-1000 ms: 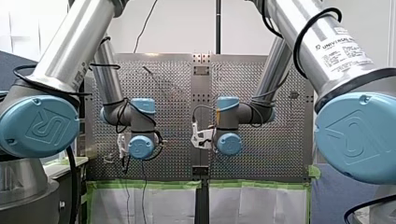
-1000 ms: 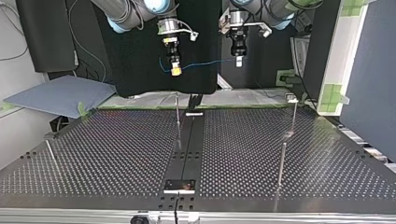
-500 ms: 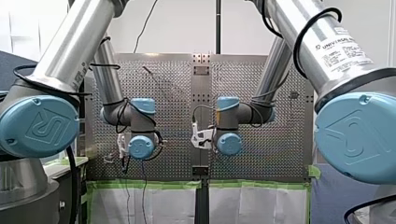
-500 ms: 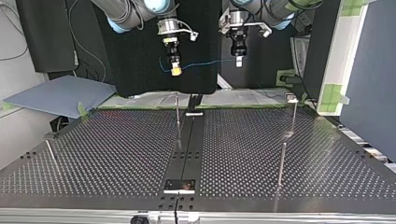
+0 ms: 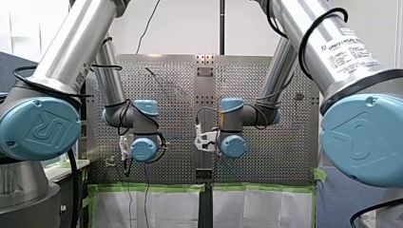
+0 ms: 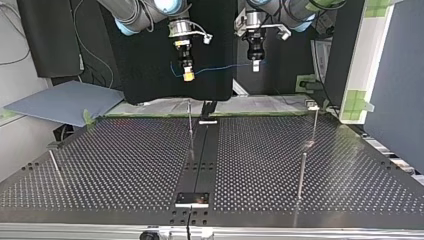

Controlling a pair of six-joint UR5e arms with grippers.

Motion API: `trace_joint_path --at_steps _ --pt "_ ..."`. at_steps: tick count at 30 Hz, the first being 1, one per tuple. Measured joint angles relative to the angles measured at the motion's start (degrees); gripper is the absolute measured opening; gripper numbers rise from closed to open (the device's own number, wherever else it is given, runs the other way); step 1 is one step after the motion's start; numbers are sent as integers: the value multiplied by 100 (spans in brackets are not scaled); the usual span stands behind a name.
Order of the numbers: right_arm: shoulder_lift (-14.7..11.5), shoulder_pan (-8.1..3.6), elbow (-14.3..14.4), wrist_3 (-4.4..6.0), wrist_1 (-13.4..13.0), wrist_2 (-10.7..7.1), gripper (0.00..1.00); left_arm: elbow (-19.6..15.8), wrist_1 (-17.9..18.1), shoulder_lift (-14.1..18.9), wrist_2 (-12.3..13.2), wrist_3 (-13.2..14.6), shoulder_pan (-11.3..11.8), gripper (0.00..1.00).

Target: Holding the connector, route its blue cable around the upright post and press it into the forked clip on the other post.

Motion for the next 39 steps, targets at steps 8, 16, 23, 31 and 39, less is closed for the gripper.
trace_joint_path --at_steps 8,16,23,31,39 --pt "0 0 0 0 0 0 0 0 0 0 0 0 0 8" --pt "104 0 -104 -47 30 46 0 -21 46 -113 114 46 83 8" --pt "423 0 -253 -69 43 69 0 -25 60 -435 230 61 121 8" --pt "771 0 -262 -70 44 70 0 -26 61 -818 237 62 123 8" --pt "808 1 -262 -70 43 72 0 -35 75 -918 225 62 135 8"
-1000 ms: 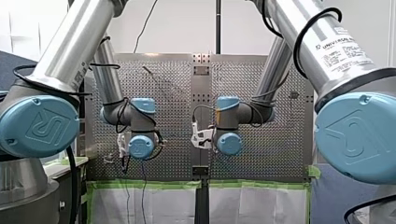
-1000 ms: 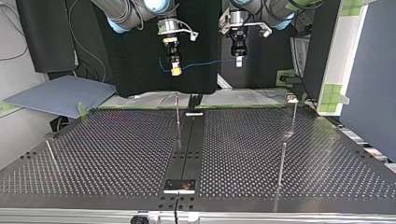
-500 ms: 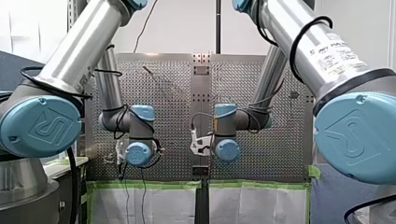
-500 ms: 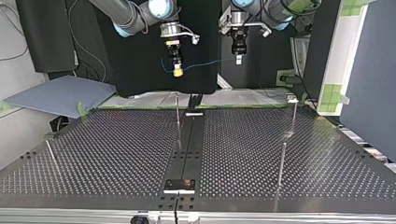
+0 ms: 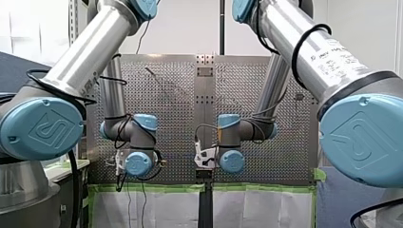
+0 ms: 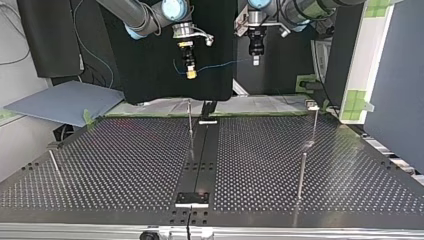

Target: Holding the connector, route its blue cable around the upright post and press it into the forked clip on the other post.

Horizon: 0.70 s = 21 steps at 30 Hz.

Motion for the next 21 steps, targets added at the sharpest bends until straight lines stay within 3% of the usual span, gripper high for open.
trace_joint_path --at_steps 3,6,16,21 --pt "6 32 -28 26 14 10 0 26 23 43 -81 -36 14 8" --pt "-79 81 -117 124 112 35 0 45 -57 156 -180 -115 5 8" --pt "-578 136 -184 582 616 -44 0 59 -541 655 -319 -256 84 8" --pt "-810 109 -191 621 848 -57 0 73 -773 886 -403 -258 114 8"
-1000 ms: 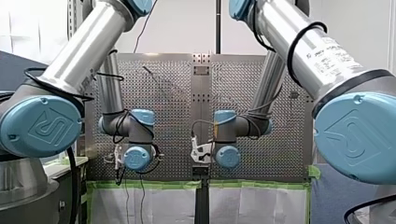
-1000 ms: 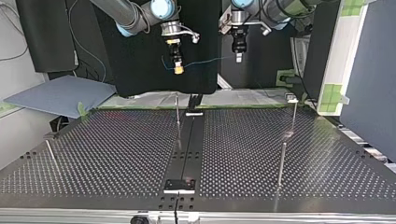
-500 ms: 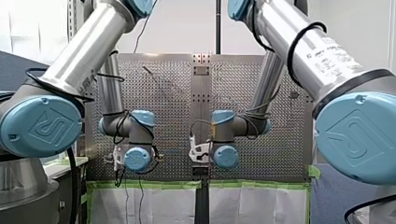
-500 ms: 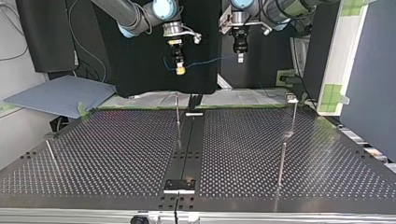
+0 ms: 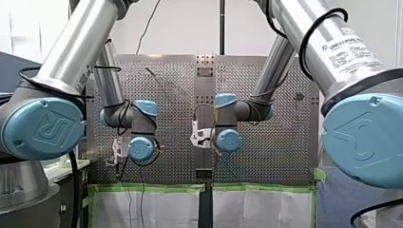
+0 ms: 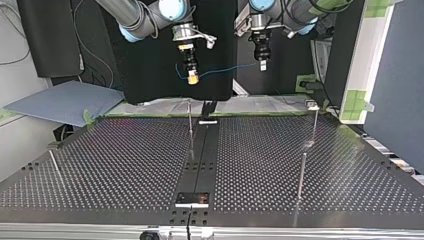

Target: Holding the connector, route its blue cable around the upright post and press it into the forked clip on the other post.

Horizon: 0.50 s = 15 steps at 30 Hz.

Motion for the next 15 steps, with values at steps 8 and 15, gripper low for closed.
trace_joint_path --at_steps 8,15 --pt "-396 -42 -27 13 395 -238 0 12 -396 398 -104 3 51 8" --pt "-755 -47 -204 -21 670 -397 0 53 -744 745 -148 -6 115 8"
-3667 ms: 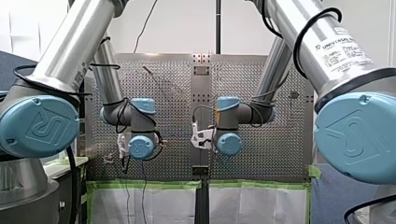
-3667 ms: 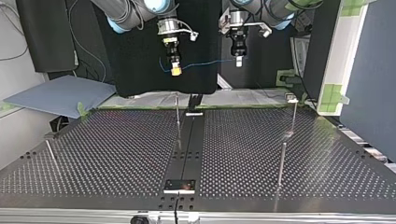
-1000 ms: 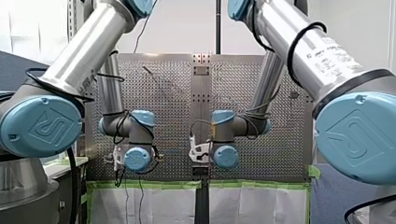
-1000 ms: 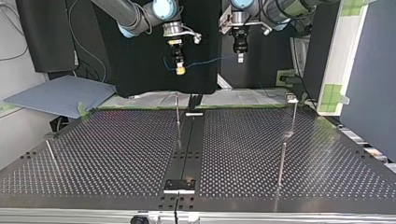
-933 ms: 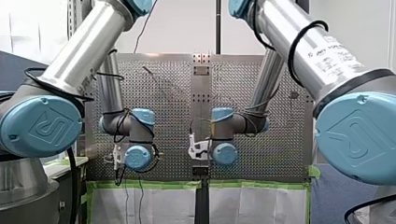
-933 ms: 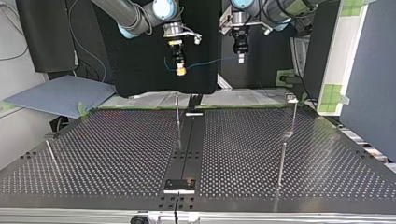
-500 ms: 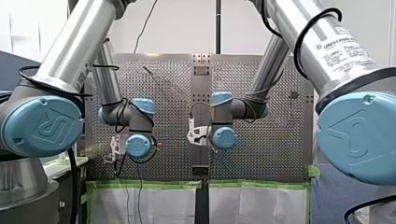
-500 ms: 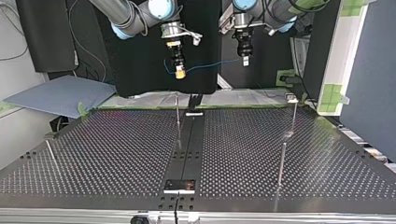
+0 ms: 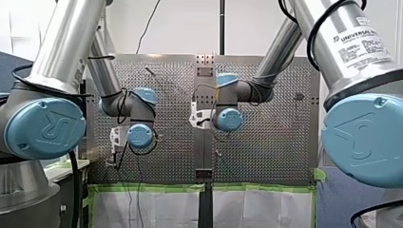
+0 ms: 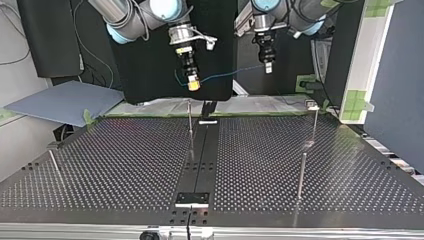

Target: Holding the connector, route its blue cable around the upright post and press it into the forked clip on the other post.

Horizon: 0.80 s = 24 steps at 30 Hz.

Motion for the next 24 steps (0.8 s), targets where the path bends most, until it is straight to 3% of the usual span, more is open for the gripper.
trace_joint_path --at_steps 8,17,24 --pt "-409 -1 -348 -11 286 -82 0 296 -376 377 -42 -40 117 8" --pt "-873 -4 -810 -30 745 -131 0 649 -842 842 -333 -98 248 8" --pt "-1197 -19 -1095 -50 927 -317 0 922 -1159 1161 -413 -213 317 8"
